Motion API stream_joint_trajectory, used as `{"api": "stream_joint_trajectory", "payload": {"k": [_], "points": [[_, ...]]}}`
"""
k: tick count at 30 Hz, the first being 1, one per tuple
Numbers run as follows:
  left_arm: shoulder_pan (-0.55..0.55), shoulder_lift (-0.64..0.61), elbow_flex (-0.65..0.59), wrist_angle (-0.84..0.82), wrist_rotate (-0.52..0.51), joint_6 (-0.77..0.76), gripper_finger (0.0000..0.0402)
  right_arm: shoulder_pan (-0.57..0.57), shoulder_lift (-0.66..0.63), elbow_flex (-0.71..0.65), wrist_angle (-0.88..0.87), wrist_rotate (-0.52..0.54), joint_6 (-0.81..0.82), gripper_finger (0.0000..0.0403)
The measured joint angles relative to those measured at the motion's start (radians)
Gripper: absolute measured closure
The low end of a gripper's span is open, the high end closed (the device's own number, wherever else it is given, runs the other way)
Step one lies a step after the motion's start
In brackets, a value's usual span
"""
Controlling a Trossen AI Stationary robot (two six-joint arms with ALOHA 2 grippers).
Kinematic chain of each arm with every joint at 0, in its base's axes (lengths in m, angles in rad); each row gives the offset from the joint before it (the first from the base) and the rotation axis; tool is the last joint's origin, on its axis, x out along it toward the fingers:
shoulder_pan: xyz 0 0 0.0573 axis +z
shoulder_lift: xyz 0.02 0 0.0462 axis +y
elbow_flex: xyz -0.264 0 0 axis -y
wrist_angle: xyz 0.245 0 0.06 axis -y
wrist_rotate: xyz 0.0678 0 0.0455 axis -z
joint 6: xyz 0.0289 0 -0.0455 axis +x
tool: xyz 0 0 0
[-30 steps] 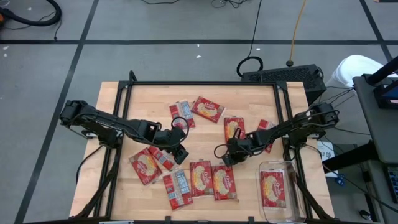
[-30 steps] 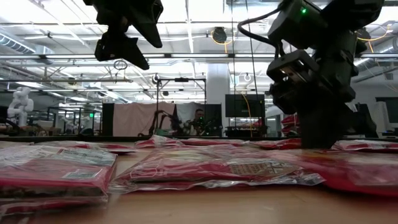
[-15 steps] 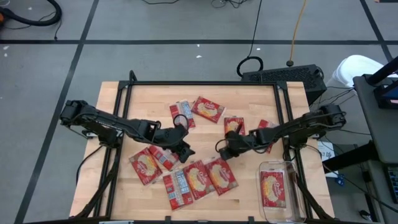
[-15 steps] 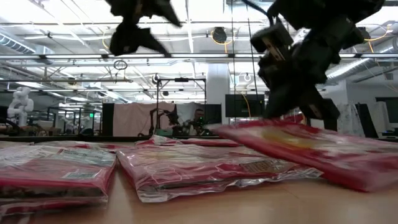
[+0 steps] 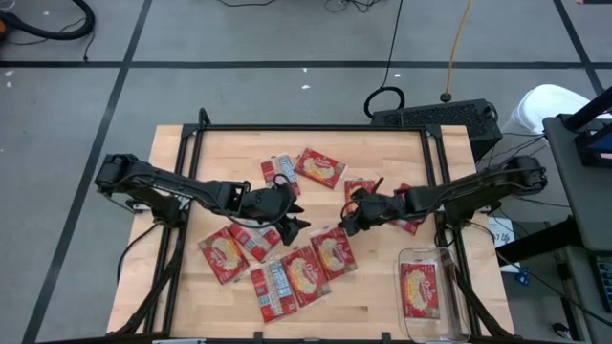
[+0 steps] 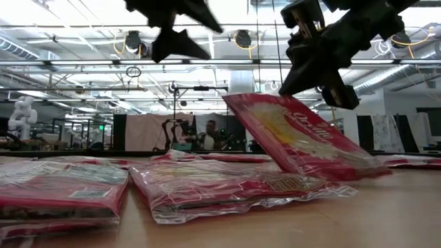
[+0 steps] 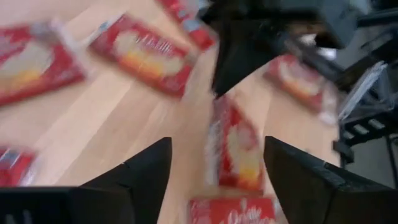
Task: Sort popcorn bags into baskets
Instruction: Put the popcorn bag into the transparent bin
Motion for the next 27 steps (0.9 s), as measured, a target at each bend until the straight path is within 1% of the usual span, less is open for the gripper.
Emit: {"api": "stream_joint_trajectory", "payload": {"k": [3, 5, 7, 9, 11, 12, 13, 15, 18, 19, 21, 23, 24, 25, 27], "points": [[0.009, 0.016, -0.034, 0.020, 0.017, 0.026, 0.0106, 0.000, -0.011, 0.001, -0.005, 0.006, -0.008, 0.0403], [0.017, 0.046, -0.048, 0.114, 0.041, 0.036, 0.0092, 0.000, -0.026, 0.000, -0.027, 0.017, -0.019, 0.0403], [0.020, 0.053, -0.077, 0.106, 0.067, 0.035, 0.0087, 0.000, -0.031, 0.001, -0.008, 0.023, -0.019, 0.0403], [0.023, 0.091, -0.088, 0.215, 0.100, 0.033, 0.0090, 0.000, -0.043, 0.002, -0.026, 0.024, -0.025, 0.0403], [0.025, 0.097, -0.127, 0.235, 0.138, 0.009, 0.0100, -0.002, -0.046, 0.000, -0.016, 0.032, -0.025, 0.0403], [0.025, 0.118, -0.130, 0.280, 0.147, -0.004, 0.0106, -0.004, -0.047, 0.002, -0.015, 0.040, -0.026, 0.0403], [0.024, 0.141, -0.130, 0.337, 0.154, -0.017, 0.0113, -0.005, -0.052, 0.002, -0.022, 0.044, -0.027, 0.0403], [0.022, 0.146, -0.158, 0.329, 0.164, -0.041, 0.0126, -0.005, -0.056, -0.001, -0.016, 0.048, -0.028, 0.0403], [0.017, 0.193, -0.162, 0.428, 0.166, -0.063, 0.0145, -0.005, -0.059, 0.000, -0.013, 0.051, -0.038, 0.0403], [0.017, 0.193, -0.176, 0.419, 0.174, -0.073, 0.0152, -0.005, -0.060, 0.000, -0.010, 0.051, -0.041, 0.0403], [0.016, 0.234, -0.171, 0.502, 0.184, -0.085, 0.0167, -0.005, -0.060, 0.002, -0.004, 0.050, -0.045, 0.0403], [0.017, 0.245, -0.184, 0.512, 0.194, -0.090, 0.0188, -0.005, -0.060, 0.001, -0.006, 0.050, -0.046, 0.0403], [0.017, 0.257, -0.186, 0.544, 0.202, -0.085, 0.0200, -0.005, -0.060, 0.001, -0.002, 0.050, -0.047, 0.0403], [0.017, 0.278, -0.177, 0.609, 0.206, -0.081, 0.0216, -0.005, -0.060, 0.001, -0.003, 0.050, -0.049, 0.0403], [0.018, 0.286, -0.182, 0.639, 0.219, -0.078, 0.0251, -0.005, -0.060, 0.001, 0.009, 0.050, -0.054, 0.0403]]}}
